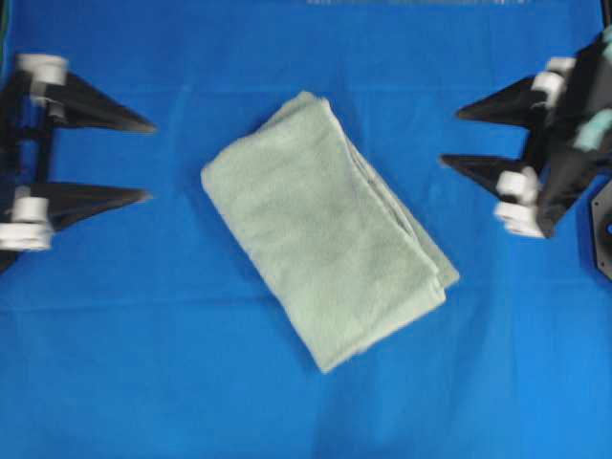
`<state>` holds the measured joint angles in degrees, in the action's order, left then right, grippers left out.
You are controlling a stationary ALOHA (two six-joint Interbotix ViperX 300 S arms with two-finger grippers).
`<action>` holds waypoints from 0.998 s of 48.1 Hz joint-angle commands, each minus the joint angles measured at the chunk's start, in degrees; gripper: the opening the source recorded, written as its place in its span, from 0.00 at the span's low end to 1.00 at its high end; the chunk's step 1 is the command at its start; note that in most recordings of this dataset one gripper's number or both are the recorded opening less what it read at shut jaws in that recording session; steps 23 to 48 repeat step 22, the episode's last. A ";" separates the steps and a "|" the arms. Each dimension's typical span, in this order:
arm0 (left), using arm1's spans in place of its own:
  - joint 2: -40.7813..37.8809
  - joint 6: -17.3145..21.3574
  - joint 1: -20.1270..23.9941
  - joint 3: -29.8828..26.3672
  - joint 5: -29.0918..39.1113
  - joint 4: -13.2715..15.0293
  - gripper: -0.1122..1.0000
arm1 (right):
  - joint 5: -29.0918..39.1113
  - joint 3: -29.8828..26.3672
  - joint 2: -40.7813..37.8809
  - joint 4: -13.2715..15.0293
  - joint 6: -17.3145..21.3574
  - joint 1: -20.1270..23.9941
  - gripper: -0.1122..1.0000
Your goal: Fold a bath towel.
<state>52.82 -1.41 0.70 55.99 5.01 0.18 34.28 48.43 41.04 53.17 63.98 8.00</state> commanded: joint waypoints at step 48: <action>27.51 -3.16 2.81 19.42 7.29 0.09 0.79 | -5.45 21.80 28.04 4.92 1.67 0.09 0.66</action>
